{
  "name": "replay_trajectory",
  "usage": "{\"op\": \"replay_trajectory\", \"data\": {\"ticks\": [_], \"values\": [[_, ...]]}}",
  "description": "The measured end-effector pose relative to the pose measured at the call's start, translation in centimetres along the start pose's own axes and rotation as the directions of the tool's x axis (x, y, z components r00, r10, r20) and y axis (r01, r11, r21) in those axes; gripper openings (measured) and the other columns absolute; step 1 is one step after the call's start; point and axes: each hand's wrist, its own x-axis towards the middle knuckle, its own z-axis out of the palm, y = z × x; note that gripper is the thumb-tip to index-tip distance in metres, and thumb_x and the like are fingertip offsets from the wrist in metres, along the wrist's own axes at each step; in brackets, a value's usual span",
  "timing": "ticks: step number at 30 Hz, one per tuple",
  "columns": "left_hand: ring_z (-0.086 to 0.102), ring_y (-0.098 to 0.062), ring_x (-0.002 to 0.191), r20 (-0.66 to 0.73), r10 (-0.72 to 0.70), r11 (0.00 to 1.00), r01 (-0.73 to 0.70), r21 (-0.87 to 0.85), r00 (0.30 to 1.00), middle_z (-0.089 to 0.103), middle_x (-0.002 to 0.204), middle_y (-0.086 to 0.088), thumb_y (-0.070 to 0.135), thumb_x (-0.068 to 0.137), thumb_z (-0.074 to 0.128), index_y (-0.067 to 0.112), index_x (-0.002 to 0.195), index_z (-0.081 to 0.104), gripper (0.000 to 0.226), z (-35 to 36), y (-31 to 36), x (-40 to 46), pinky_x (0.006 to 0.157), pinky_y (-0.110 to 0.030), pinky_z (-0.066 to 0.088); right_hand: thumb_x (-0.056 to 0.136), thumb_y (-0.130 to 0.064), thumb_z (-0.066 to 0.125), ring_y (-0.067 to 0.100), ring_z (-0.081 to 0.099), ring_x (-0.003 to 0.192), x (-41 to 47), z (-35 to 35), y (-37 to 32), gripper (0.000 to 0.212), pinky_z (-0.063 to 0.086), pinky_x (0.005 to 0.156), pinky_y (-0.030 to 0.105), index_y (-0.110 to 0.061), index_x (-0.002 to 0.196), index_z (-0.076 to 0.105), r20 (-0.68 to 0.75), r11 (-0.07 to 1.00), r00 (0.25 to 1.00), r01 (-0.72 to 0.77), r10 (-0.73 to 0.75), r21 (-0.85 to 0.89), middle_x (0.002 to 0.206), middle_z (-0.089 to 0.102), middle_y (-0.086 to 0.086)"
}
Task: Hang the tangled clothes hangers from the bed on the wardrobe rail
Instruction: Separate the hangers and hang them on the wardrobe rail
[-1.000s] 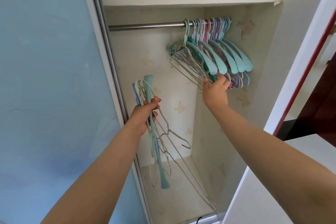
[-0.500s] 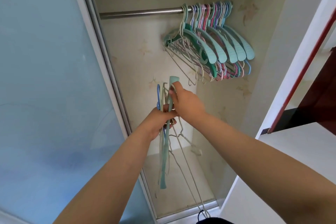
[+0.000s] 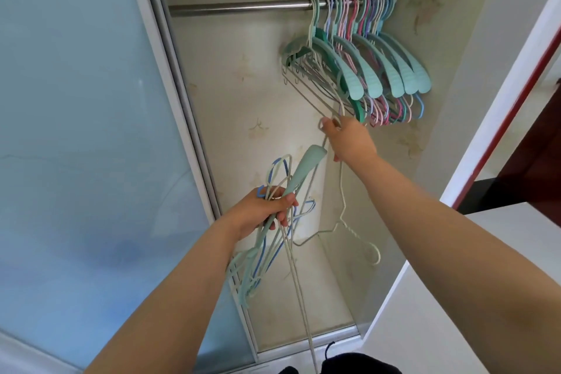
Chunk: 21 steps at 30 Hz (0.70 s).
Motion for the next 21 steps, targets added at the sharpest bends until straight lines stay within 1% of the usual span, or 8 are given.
{"op": "replay_trajectory", "data": {"ticks": [4,6,8,10,12,15,18,21], "values": [[0.049,-0.018,0.050,-0.024,-0.045,0.994,0.043,-0.100,0.999,0.044,0.049,-0.002,0.044,0.078,0.065,0.022,0.055,0.055,0.034,-1.0,-1.2,-0.5,0.050,-0.026,0.036,0.097,-0.035,0.049,0.019,0.051,0.039,0.7,-0.1,2.2,0.029,0.056,0.059,0.039,-0.009,0.089,0.058,0.168,0.966,0.983,-0.117,0.079,0.231,0.063,0.050,0.008],[0.042,-0.017,0.046,-0.047,-0.073,0.986,0.065,-0.153,0.996,0.038,0.046,-0.001,0.048,0.079,0.062,0.021,0.052,0.047,0.041,-1.4,-2.2,-0.6,0.047,-0.025,0.032,0.097,-0.035,0.049,0.018,0.050,0.038,0.7,0.0,3.5,0.032,0.056,0.061,0.040,-0.006,0.095,0.062,0.239,0.950,0.965,-0.174,0.112,0.259,0.059,0.048,0.008],[0.034,-0.015,0.042,-0.042,-0.069,0.974,0.058,-0.220,0.997,0.032,0.042,0.001,0.049,0.082,0.059,0.019,0.051,0.042,0.047,-1.8,-3.1,-0.7,0.044,-0.024,0.029,0.098,-0.036,0.048,0.018,0.051,0.041,0.4,-0.1,4.8,0.038,0.056,0.058,0.035,-0.001,0.101,0.063,0.179,0.946,0.972,-0.197,0.153,0.258,0.060,0.052,0.007],[0.028,-0.012,0.039,-0.019,-0.059,0.954,0.051,-0.296,0.998,0.028,0.040,0.003,0.055,0.082,0.060,0.021,0.050,0.039,0.051,-2.2,-3.7,-1.0,0.044,-0.023,0.025,0.099,-0.036,0.048,0.015,0.052,0.040,0.1,-0.3,6.4,0.040,0.051,0.049,0.024,0.001,0.103,0.062,0.078,0.944,0.980,-0.196,0.182,0.266,0.063,0.059,0.004],[0.026,-0.011,0.038,0.009,-0.057,0.936,0.057,-0.347,0.998,0.026,0.039,0.004,0.063,0.074,0.066,0.021,0.049,0.038,0.056,-2.6,-4.0,-1.1,0.044,-0.022,0.025,0.099,-0.037,0.046,0.009,0.052,0.035,-0.4,-0.3,7.6,0.040,0.046,0.046,0.019,-0.001,0.103,0.063,0.044,0.949,0.984,-0.177,0.172,0.261,0.069,0.066,0.000],[0.026,-0.012,0.039,0.090,-0.032,0.949,0.059,-0.310,0.995,0.026,0.038,0.004,0.068,0.066,0.072,0.020,0.048,0.036,0.062,-2.5,-3.7,-1.2,0.044,-0.021,0.029,0.099,-0.039,0.045,0.008,0.055,0.037,-1.8,0.4,8.2,0.034,0.046,0.052,0.019,-0.010,0.102,0.064,0.079,0.961,0.991,-0.127,0.110,0.244,0.076,0.071,-0.006],[0.027,-0.013,0.039,0.194,-0.010,0.979,0.050,-0.200,0.981,0.028,0.038,0.003,0.062,0.076,0.067,0.020,0.048,0.038,0.058,-1.5,-2.4,-1.1,0.045,-0.022,0.029,0.098,-0.036,0.046,0.012,0.061,0.043,-3.5,2.0,7.7,0.025,0.045,0.055,0.020,-0.017,0.096,0.063,0.176,0.988,0.984,-0.039,0.013,0.147,0.077,0.073,-0.010],[0.031,-0.015,0.041,0.254,0.003,0.998,0.014,-0.067,0.967,0.034,0.041,0.000,0.056,0.082,0.061,0.019,0.049,0.040,0.054,-1.0,-1.4,-0.7,0.047,-0.026,0.031,0.097,-0.024,0.042,0.010,0.065,0.048,-4.2,3.9,7.9,0.021,0.042,0.054,0.022,-0.016,0.093,0.062,0.318,0.999,0.947,-0.052,0.054,-0.013,0.081,0.073,-0.009]]}}
